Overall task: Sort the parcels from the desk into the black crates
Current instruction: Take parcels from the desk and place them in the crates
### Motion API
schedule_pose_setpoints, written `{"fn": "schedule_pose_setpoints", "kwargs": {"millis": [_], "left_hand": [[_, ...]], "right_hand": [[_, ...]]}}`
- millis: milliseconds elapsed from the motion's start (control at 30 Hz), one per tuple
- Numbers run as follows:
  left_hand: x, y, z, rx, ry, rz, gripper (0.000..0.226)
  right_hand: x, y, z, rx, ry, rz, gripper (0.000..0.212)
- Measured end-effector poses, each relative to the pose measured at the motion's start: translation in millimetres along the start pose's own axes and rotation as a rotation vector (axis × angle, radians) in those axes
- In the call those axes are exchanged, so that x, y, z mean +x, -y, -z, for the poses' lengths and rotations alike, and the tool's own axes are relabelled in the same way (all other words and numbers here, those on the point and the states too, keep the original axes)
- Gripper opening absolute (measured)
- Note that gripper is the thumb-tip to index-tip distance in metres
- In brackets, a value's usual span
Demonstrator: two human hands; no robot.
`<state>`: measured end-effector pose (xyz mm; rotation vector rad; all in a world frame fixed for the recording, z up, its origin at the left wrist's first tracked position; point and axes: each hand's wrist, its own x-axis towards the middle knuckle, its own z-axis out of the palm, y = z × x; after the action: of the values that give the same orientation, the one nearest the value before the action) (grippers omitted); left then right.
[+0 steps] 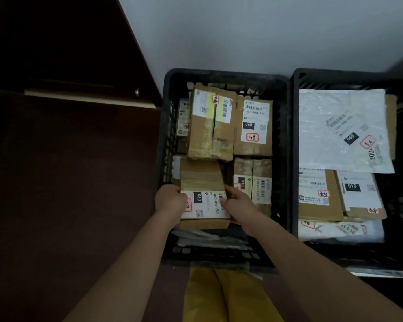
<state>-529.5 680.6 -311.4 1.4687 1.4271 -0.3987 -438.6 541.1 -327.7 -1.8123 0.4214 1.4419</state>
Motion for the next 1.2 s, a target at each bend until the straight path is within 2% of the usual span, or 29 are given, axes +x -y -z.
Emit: {"fn": "schedule_pose_setpoints", "kwargs": {"millis": [133, 200, 333, 467, 600, 700, 767, 900, 1000, 1067, 1200], "left_hand": [[4.0, 11.1, -12.1, -0.109, 0.086, 0.029, 0.025], [8.2, 14.4, -15.7, -0.167, 0.176, 0.089, 0.034], [15.2, 23.8, -19.9, -0.103, 0.296, 0.185, 0.046], [13.2, 35.3, -16.0, -0.191, 0.358, 0.319, 0.031], [7.5, 43.3, -15.2, -0.319, 0.287, 0.341, 0.022], [11.7, 56.4, -21.8, -0.114, 0.142, 0.22, 0.042], [11.7, 64.4, -27.6, 0.074, 0.081, 0.096, 0.045], [7.9, 69.6, -36.3, 0.306, -0.057, -0.051, 0.04], [0.5, 66.0, -40.3, 0.511, -0.147, -0.149, 0.053], [-3.0, 63.7, -39.7, 0.644, -0.158, -0.21, 0.057], [10.3, 65.4, -37.1, 0.614, -0.039, -0.226, 0.073]], "right_hand": [[12.7, -9.4, 3.3, 0.1, -0.064, -0.029, 0.049], [19.4, -13.2, 6.2, 0.113, -0.082, -0.004, 0.047], [20.8, -16.6, 4.8, 0.171, -0.086, 0.013, 0.049], [17.5, -17.6, 3.0, 0.211, -0.003, -0.01, 0.057], [20.6, -22.6, -12.9, 0.193, -0.086, 0.06, 0.054], [24.6, -31.2, -28.3, 0.17, -0.132, 0.097, 0.052], [29.2, -39.8, -30.2, 0.093, -0.126, 0.146, 0.052], [36.8, -35.5, -15.3, -0.355, -0.128, 0.291, 0.056], [33.8, -23.2, -9.2, -0.595, -0.048, 0.287, 0.071], [32.5, -22.2, -12.0, -0.697, -0.001, 0.284, 0.077], [44.1, -31.3, -14.2, -0.75, -0.006, 0.332, 0.083]]}}
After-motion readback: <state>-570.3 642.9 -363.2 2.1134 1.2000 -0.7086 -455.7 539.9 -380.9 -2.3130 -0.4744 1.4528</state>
